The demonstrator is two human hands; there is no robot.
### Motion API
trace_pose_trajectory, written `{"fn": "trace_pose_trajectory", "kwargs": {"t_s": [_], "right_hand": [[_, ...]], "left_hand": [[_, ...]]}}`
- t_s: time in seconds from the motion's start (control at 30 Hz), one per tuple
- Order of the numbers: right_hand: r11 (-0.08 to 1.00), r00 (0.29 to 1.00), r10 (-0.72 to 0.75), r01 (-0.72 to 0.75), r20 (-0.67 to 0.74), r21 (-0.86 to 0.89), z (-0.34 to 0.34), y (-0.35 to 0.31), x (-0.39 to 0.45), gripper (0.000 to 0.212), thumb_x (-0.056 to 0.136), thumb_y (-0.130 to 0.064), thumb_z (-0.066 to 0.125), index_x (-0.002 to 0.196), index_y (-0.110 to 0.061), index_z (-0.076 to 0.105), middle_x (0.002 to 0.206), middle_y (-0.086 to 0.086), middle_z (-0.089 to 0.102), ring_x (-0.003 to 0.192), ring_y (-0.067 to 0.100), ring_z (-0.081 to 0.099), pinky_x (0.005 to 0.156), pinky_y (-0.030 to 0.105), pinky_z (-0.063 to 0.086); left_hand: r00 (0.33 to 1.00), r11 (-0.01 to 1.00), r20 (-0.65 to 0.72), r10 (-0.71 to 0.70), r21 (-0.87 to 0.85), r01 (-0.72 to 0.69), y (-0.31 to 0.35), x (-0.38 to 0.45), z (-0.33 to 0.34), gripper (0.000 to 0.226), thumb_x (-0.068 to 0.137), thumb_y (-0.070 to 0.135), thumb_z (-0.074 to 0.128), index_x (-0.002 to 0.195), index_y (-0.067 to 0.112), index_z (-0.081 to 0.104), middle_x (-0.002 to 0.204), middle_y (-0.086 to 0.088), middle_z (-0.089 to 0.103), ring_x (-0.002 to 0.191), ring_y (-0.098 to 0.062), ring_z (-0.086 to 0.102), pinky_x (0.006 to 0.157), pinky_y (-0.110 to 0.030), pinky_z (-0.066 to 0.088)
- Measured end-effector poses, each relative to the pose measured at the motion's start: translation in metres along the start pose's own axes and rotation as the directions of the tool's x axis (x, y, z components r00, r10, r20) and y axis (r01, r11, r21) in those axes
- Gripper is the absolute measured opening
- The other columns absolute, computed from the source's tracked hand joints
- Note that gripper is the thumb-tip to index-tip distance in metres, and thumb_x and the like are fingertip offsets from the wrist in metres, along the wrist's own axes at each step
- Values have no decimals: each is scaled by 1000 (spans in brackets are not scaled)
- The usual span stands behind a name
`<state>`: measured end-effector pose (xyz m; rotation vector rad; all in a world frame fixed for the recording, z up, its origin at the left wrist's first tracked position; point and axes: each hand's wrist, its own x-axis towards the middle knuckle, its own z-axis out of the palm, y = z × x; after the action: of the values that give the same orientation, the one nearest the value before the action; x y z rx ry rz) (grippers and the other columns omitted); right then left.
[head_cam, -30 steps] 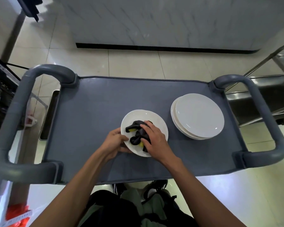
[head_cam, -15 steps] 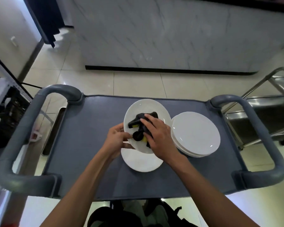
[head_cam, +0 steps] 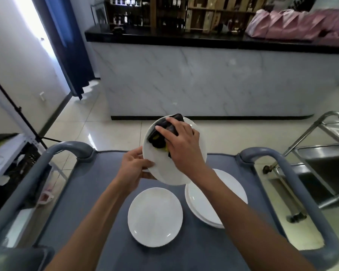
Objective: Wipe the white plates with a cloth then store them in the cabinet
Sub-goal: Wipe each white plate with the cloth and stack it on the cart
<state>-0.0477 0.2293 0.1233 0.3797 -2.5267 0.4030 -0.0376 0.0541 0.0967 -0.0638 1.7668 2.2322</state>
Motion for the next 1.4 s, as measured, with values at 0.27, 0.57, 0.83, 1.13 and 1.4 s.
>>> {"fn": "trace_pose_trajectory", "kwargs": {"t_s": [0.27,0.57,0.83,1.13,1.4], "right_hand": [[995,995,95,-95,10,-6,-24,50,16,43,95,-18,63,135,-34,57,150,1,45,130,29,44,94,52,42],[988,984,154,-156,92,15,-30,72,-25,36,102,-26,50,138,-36,54,152,-5,41,129,25,43,94,47,40],[977,992,74,-92,99,192,-33,56,-55,59,100,-30,55,154,-28,34,148,-4,45,126,25,45,94,48,43],[941,971,210,-233,115,246,-36,87,-67,41,98,-23,58,139,-22,54,145,-2,45,125,25,43,93,50,43],[930,960,274,-277,47,243,-37,108,-57,39,98,-24,59,137,-21,57,143,-2,48,123,25,45,90,44,42]], "left_hand": [[986,990,-165,21,-133,-44,-6,-3,31,43,81,-18,51,108,8,69,89,-11,74,72,-29,71,60,-48,59],[937,966,-335,96,-197,-169,-3,1,73,40,81,-17,53,103,11,72,87,-9,73,73,-28,71,61,-45,59],[933,964,-332,139,-169,-204,2,1,91,46,80,-15,54,114,10,71,102,-21,72,84,-40,70,66,-50,60],[921,970,-375,109,-164,-181,-9,-8,85,45,77,-16,52,101,15,74,94,-10,72,85,-36,66,66,-51,59],[953,987,-287,93,-99,-126,-14,-12,86,46,78,-19,50,101,13,73,88,-9,72,72,-28,69,62,-48,59]]}}
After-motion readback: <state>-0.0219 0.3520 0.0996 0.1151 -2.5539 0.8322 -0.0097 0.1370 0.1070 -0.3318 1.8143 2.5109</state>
